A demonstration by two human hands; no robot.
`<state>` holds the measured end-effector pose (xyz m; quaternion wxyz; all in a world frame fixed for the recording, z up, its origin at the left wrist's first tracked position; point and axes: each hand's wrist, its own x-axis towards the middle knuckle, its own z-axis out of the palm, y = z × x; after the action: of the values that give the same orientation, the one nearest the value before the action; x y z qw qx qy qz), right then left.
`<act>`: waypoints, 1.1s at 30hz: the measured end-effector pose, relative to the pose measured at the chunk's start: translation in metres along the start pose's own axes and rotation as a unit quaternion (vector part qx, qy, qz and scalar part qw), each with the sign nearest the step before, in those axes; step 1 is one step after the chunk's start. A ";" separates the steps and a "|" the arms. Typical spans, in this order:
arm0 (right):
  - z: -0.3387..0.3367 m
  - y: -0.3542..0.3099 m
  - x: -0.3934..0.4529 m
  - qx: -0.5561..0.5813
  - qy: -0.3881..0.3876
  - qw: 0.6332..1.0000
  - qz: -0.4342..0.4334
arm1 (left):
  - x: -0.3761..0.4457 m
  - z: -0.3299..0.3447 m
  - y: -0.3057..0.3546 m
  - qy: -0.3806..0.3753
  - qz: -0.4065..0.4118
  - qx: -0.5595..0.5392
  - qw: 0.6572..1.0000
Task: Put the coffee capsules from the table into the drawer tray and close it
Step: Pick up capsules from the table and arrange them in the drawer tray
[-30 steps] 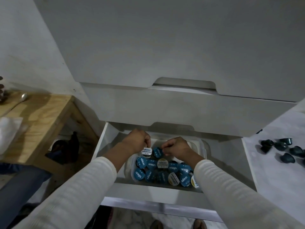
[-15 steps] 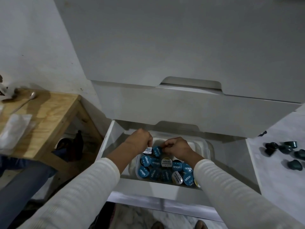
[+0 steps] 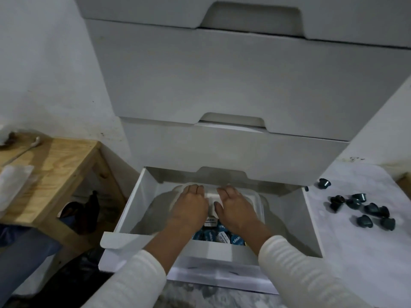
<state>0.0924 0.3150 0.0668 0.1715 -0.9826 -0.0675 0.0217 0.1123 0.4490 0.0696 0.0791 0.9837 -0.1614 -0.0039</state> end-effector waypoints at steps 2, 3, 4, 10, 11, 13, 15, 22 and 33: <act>-0.003 0.002 -0.011 -0.003 0.033 0.999 0.001 | -0.006 0.003 0.011 0.024 -0.024 -0.028 0.999; -0.005 0.003 -0.016 -0.008 0.054 0.998 0.000 | -0.008 0.004 0.017 0.037 -0.024 -0.029 0.999; -0.008 0.005 -0.022 -0.013 0.080 0.997 -0.003 | -0.012 0.004 0.024 0.056 -0.020 -0.029 0.998; -0.041 0.031 -0.055 -0.016 0.132 0.990 0.050 | -0.017 -0.007 0.078 0.150 0.034 -0.058 0.986; -0.048 0.037 -0.062 -0.018 0.150 0.987 0.062 | -0.015 -0.007 0.090 0.150 0.047 -0.068 0.985; -0.060 0.056 -0.073 -0.020 0.183 0.980 0.077 | -0.011 -0.006 0.112 0.142 0.059 -0.085 0.984; -0.074 0.077 -0.087 -0.011 0.198 0.976 0.091 | -0.009 -0.007 0.140 0.122 0.074 -0.139 0.980; -0.097 0.180 -0.127 -0.037 0.238 0.955 0.172 | 0.011 0.002 0.246 0.064 0.146 -0.179 0.971; -0.090 0.340 -0.148 0.045 0.143 0.944 0.293 | 0.072 0.070 0.369 -0.078 0.061 -0.219 0.971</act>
<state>-0.0058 -0.0532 0.0390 0.2098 -0.9428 0.2500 -0.0671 0.0612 0.0697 0.0596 0.2796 0.9274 -0.2224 -0.1107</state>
